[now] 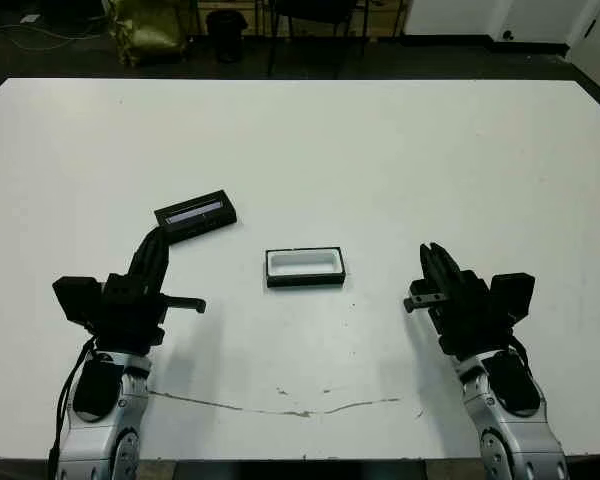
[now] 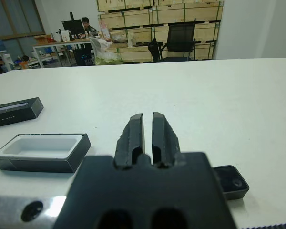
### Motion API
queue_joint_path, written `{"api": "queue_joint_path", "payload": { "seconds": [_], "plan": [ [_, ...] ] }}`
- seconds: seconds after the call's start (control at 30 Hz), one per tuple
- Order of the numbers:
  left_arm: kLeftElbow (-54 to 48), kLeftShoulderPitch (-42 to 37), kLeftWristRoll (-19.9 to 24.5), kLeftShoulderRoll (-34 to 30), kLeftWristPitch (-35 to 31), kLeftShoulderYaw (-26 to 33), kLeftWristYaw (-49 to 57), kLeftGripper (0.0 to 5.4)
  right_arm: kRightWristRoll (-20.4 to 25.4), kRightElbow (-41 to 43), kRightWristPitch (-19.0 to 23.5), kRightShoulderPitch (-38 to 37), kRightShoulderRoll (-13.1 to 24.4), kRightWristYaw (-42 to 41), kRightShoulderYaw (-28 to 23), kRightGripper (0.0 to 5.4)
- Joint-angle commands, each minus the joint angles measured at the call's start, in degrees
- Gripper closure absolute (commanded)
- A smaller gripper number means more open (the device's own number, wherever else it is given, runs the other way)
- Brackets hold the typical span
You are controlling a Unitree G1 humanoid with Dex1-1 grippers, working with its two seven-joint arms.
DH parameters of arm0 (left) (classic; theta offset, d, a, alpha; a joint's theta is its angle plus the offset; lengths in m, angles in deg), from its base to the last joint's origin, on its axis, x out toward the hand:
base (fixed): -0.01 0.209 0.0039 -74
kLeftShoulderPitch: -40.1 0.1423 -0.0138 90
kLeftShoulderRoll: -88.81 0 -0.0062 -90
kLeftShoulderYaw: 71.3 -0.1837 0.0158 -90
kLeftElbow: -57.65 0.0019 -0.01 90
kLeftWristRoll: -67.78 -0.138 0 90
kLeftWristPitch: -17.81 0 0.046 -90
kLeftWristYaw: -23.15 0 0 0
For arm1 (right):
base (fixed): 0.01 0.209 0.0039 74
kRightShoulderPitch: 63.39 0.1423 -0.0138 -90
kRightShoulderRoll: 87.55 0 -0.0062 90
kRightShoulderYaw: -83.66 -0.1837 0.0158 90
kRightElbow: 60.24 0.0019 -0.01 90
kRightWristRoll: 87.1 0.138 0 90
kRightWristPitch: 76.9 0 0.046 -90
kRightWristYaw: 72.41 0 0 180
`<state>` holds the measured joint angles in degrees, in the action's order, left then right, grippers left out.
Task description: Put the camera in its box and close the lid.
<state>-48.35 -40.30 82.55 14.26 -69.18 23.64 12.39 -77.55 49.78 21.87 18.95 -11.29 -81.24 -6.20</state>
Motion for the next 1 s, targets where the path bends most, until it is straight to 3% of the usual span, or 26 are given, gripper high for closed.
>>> {"api": "queue_joint_path", "payload": {
  "seconds": [0.03, 0.43, 0.5, 0.6, 0.77, 1.0],
  "plan": [
    [1.0, 0.7, -0.4, -0.8, -0.2, 0.1, -0.1, 5.38, 0.6, -1.2, -0.1, -0.4, 0.6, -0.7, -0.4, 5.40],
    [0.6, 1.0, -0.7, -0.7, -0.7, 0.0, 0.7, 5.38, 0.2, 0.8, 1.6, -0.6, 1.4, -0.6, -0.6, 5.40],
    [1.2, 0.9, -0.1, -0.7, 0.2, 0.1, -0.1, 5.38, -0.7, -1.1, -3.3, 0.5, 2.4, -1.6, -1.5, 5.40],
    [0.7, 1.0, -0.1, -0.4, -0.7, -0.1, 0.3, 5.38, 1.7, -3.5, -7.7, 2.4, 4.1, -3.9, -5.0, 5.40],
    [0.6, 1.1, -0.4, -0.6, -0.2, 0.0, 0.3, 5.38, 7.8, -2.2, -3.6, 5.2, 10.4, -7.8, -11.6, 5.40],
    [1.2, 0.8, 0.0, -1.0, 0.2, 0.4, -0.5, 5.38, 11.0, -7.1, 0.7, 7.5, 21.3, -15.5, -16.2, 5.40]
  ]
}}
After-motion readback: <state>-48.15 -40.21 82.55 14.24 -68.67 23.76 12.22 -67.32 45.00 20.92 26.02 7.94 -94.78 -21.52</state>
